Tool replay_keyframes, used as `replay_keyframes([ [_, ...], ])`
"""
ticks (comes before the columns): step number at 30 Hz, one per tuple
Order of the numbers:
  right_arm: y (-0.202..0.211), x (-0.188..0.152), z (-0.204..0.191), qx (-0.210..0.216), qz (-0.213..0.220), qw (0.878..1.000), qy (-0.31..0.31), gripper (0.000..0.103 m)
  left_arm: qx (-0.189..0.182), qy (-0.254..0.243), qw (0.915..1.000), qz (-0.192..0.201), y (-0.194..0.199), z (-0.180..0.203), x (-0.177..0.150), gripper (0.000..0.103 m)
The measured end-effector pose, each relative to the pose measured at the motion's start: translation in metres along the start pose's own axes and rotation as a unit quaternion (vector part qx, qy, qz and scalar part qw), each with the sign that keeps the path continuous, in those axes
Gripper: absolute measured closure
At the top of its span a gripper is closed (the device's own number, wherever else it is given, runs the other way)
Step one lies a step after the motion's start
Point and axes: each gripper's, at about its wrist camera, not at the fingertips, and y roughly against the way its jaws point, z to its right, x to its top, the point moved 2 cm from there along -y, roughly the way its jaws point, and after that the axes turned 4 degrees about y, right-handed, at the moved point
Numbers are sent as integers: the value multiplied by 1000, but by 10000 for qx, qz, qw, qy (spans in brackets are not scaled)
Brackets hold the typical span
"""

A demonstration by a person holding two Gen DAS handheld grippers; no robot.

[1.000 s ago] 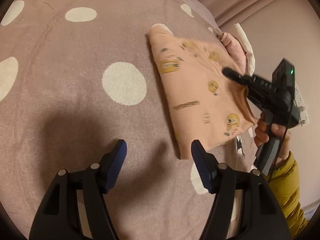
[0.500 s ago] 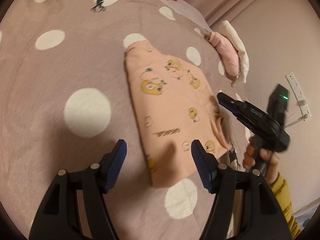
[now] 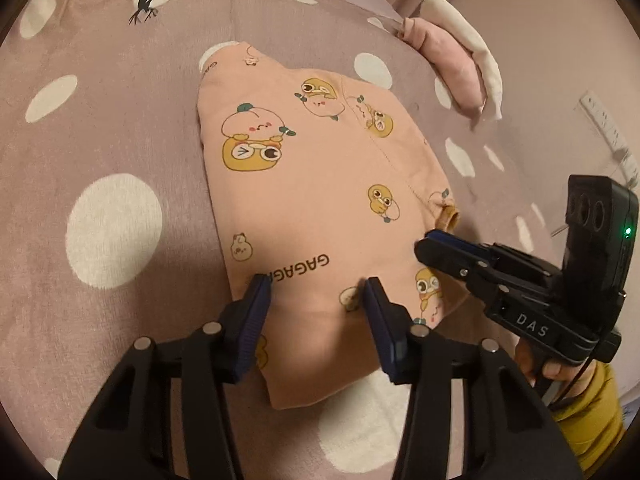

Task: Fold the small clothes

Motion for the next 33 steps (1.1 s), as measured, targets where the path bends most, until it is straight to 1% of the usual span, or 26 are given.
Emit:
replay_keyframes([
  [2, 2, -3, -1, -81, 33, 10000, 41, 85, 254, -213, 9994, -49, -1, 7, 0, 54],
  [5, 7, -2, -5, -147, -19, 9999, 37, 85, 508, -479, 9975, -81, -3, 14, -2, 54],
  [8, 16, -2, -11, 10, 57, 10000, 14, 85, 557, -540, 9970, -82, -2, 14, -6, 53],
  [9, 19, -4, -14, -1, 73, 9999, 87, 85, 541, -543, 9970, -82, -1, 13, -9, 53],
  [11, 13, -11, -14, -125, -34, 9998, 180, 85, 538, -560, 9969, -97, 1, 11, -13, 53],
  [13, 8, -19, -7, -127, -89, 9998, 84, 85, 533, -561, 9970, -94, 4, 10, -16, 53],
  [15, 12, -23, 2, 101, -46, 9997, -225, 85, 437, -412, 9982, -52, 12, 6, -16, 53],
  [17, 18, -24, 7, 274, 19, 9987, -434, 85, 289, -184, 9994, 77, 20, 2, -9, 53],
  [19, 25, -21, 7, 347, 118, 9981, -492, 85, 199, 21, 9994, 285, 26, -1, 5, 52],
  [21, 32, -14, 5, 395, 335, 9973, -516, 85, 134, 126, 9990, 418, 28, -2, 18, 51],
  [24, 41, 2, -1, 494, 702, 9953, -453, 85, 149, 193, 9982, 543, 20, -2, 38, 50],
  [27, 37, 19, -4, 445, 839, 9948, -377, 84, 241, 249, 9979, 550, 6, -3, 50, 50],
  [30, 19, 27, 2, 343, 727, 9958, -446, 84, 294, 332, 9979, 477, -4, -11, 53, 49],
  [32, 3, 29, 10, 189, 570, 9966, -555, 84, 491, 272, 9979, 322, -19, -15, 52, 46],
  [33, -6, 27, 16, 136, 456, 9968, -641, 84, 564, 250, 9978, 259, -24, -17, 50, 38],
])
